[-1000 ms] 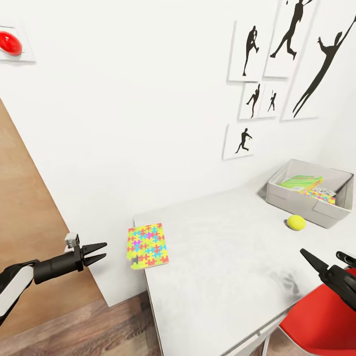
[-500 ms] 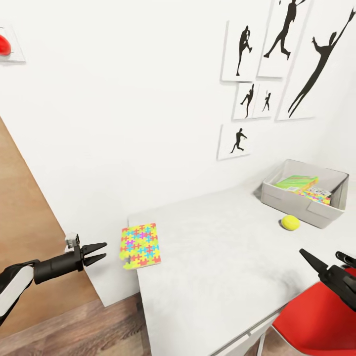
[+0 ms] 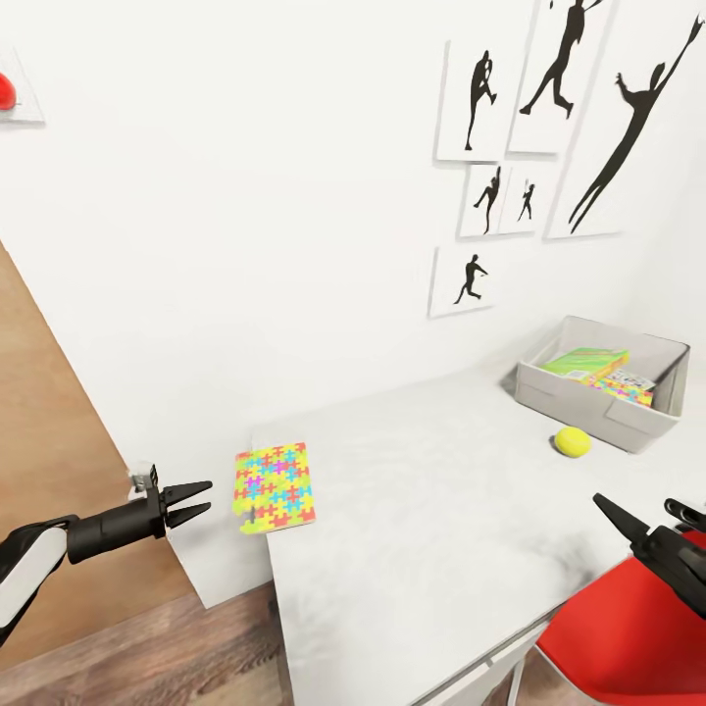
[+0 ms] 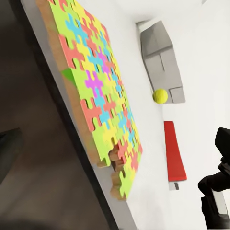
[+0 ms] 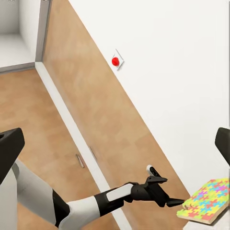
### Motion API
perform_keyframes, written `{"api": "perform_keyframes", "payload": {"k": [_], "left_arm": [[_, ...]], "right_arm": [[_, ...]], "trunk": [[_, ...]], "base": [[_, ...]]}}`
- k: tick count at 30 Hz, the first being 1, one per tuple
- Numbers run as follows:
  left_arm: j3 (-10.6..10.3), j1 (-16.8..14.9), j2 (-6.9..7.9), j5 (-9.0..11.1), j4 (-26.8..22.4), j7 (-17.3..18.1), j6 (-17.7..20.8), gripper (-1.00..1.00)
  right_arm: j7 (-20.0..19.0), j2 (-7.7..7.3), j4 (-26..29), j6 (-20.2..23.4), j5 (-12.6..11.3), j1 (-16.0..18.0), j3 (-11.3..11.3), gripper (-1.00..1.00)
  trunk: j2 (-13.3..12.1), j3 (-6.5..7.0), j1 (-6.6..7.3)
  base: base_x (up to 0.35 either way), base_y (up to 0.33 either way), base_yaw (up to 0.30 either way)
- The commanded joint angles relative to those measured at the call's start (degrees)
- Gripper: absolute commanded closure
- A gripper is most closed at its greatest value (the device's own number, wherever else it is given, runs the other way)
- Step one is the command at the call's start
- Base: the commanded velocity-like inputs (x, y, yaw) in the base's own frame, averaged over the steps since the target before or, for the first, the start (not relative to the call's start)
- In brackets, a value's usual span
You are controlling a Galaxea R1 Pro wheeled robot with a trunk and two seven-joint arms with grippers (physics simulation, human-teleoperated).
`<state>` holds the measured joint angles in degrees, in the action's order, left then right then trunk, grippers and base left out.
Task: Put all the toys in the child's room - the three board games (two on the bed and one on the table), the two jigsaw puzzles on the table, and the tennis ball on the table - inside the toy box on the table in the child's room.
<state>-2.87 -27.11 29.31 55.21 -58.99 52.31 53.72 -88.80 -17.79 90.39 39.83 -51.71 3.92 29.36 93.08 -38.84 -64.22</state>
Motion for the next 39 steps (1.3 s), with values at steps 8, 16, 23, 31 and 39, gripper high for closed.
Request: {"api": "perform_keyframes", "payload": {"k": [8, 16, 23, 31, 39], "left_arm": [[-0.14, -0.05, -0.03, 0.20, 0.01, 0.07, 0.24, -1.00], [-0.20, -0.13, -0.56, 0.25, -0.16, 0.07, 0.01, -1.00], [-0.20, -0.14, -0.50, 0.25, -0.16, 0.07, 0.01, -1.00], [-0.20, -0.14, -0.48, 0.25, -0.16, 0.07, 0.00, -1.00], [-0.20, -0.14, -0.48, 0.25, -0.16, 0.07, -0.01, -1.00]], "right_arm": [[-0.12, 1.30, 0.07, -1.15, -0.02, 0.03, 0.20, -1.00], [0.41, 3.26, -0.57, -1.88, 1.26, -0.14, 0.28, -1.00], [1.62, 4.27, -0.40, -1.83, 2.23, -0.14, 0.49, -1.00], [3.49, 4.66, -0.31, -1.84, 3.03, -0.14, 0.51, -1.00], [3.62, 4.71, -0.30, -1.86, 3.10, -0.14, 0.52, -1.00]], "trunk": [[0.03, -0.05, 0.00], [0.03, -0.05, 0.00], [0.03, -0.05, 0.00], [0.03, -0.05, 0.00], [0.03, -0.05, 0.00]], "base": [[0.000, -0.146, 0.000], [0.000, -0.012, 0.000], [0.000, 0.000, 0.000], [0.000, 0.000, 0.000], [0.000, 0.000, 0.000]]}}
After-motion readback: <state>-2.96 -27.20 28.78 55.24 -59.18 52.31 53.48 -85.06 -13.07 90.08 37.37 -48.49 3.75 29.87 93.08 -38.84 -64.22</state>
